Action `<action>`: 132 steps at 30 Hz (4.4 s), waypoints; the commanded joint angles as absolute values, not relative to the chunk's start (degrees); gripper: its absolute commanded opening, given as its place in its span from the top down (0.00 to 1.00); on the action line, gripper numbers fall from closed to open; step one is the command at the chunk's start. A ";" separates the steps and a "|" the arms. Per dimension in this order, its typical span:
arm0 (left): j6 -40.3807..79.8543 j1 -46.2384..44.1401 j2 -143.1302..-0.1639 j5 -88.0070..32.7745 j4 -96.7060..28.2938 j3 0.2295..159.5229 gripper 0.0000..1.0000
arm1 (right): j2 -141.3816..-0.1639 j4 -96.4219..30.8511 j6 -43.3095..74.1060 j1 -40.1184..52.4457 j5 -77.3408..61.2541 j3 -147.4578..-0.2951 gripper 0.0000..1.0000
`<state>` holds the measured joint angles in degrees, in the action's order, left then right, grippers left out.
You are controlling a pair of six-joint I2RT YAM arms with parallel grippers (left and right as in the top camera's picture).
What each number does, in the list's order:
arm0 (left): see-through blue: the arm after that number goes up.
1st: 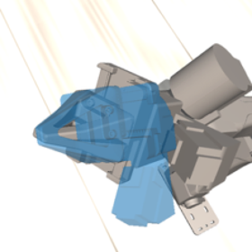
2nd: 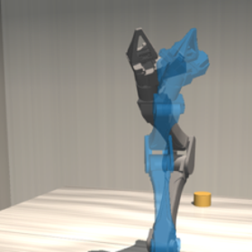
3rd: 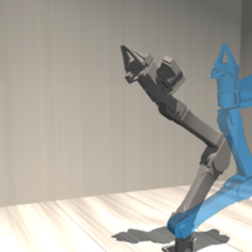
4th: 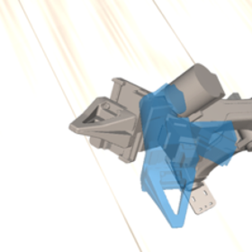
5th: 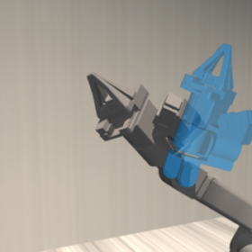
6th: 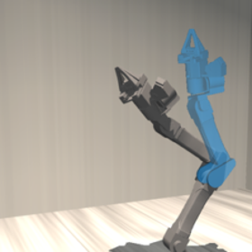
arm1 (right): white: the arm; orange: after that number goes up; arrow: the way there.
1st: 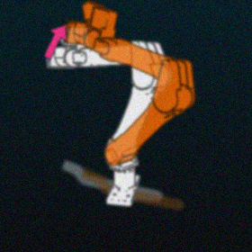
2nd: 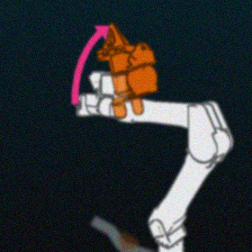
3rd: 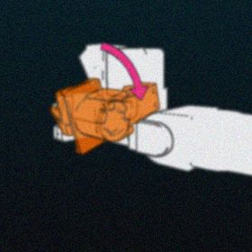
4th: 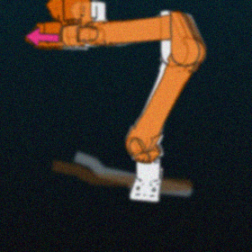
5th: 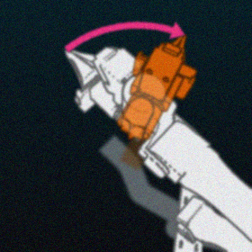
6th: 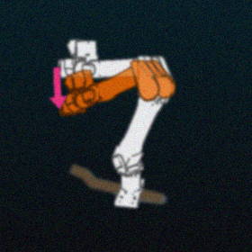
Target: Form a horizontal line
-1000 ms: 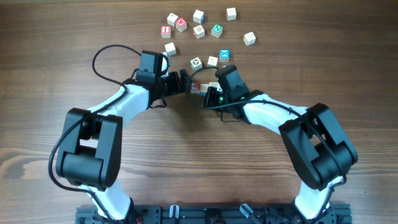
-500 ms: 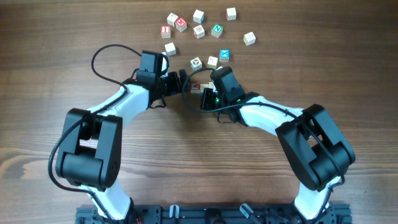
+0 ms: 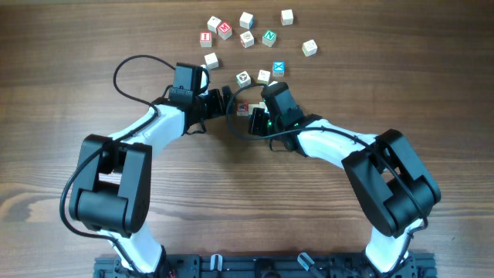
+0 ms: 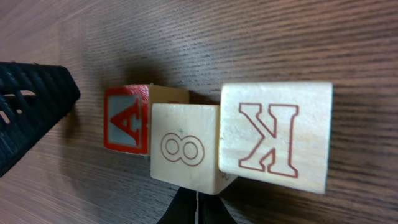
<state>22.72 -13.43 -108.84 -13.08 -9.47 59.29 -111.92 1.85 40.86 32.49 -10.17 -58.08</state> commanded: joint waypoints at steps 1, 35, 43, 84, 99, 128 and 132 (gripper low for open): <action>23.11 -12.43 -115.37 -6.94 -13.56 54.52 0.00 | -113.06 2.98 39.33 32.67 -8.97 -57.60 0.96; 23.11 -12.43 -115.37 -6.94 -13.56 54.52 0.00 | -113.08 3.79 38.96 32.67 -8.36 -57.63 0.96; 23.11 -12.43 -115.37 -6.92 -13.56 54.52 0.00 | -113.08 3.84 38.98 32.67 -8.03 -57.60 0.95; 23.09 -12.43 -115.37 -6.92 -13.56 54.52 0.00 | -112.86 3.73 38.68 32.99 -9.10 -57.63 0.96; 23.09 -12.43 -115.37 -6.92 -13.61 54.52 0.00 | -101.86 -7.31 36.21 32.93 -2.48 -57.63 0.96; 23.09 -12.43 -115.37 -6.55 -8.23 54.52 0.00 | -105.69 -7.70 40.47 25.74 3.75 -57.63 0.96; 22.33 -12.36 -115.37 -6.11 -8.54 54.52 0.96 | -106.50 -6.90 40.45 25.71 2.94 -57.63 0.96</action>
